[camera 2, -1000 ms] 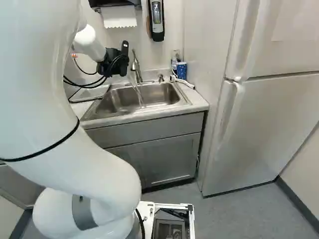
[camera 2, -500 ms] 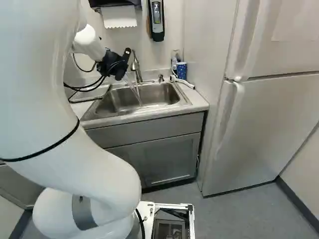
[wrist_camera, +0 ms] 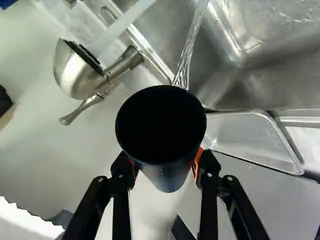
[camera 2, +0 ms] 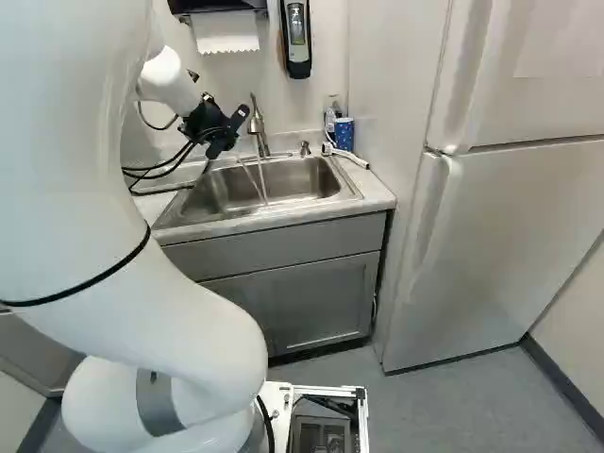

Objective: Rinse the cup and place it in the tray

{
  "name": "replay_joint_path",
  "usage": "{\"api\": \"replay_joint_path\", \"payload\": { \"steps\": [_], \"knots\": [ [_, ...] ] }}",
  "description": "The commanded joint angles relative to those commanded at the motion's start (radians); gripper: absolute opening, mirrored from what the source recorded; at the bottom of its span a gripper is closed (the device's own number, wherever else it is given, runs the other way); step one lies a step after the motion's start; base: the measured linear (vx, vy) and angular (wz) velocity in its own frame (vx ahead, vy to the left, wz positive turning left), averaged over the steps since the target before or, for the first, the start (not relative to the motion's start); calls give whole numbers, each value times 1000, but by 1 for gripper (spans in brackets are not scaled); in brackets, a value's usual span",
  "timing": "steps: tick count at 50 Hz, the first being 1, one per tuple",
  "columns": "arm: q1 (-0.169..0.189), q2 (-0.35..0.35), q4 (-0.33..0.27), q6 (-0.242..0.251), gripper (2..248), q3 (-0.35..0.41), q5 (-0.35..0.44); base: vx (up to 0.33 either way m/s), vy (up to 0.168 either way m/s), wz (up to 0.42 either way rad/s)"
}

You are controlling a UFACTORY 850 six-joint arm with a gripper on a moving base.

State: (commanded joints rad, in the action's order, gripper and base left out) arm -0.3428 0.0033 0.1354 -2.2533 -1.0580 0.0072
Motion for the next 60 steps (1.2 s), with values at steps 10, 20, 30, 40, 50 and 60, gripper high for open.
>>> {"api": "replay_joint_path", "payload": {
  "steps": [10, 20, 30, 40, 50, 60],
  "knots": [
    [0, 0, 0, 0, 123, 0, 0, 0, 0, 0],
    [0, 0, 0, 6, 123, 0, 0, 0, 0, 0],
    [0, 0, 0, 87, 123, 0, 0, 0, 0, 0],
    [0, 0, 0, 190, 123, 0, 0, 0, 0, 0],
    [0, 0, 0, 294, 123, 0, 0, 0, 0, 0],
    [0, 0, 0, 399, 123, 0, 0, 0, 0, 0]
  ]
}}
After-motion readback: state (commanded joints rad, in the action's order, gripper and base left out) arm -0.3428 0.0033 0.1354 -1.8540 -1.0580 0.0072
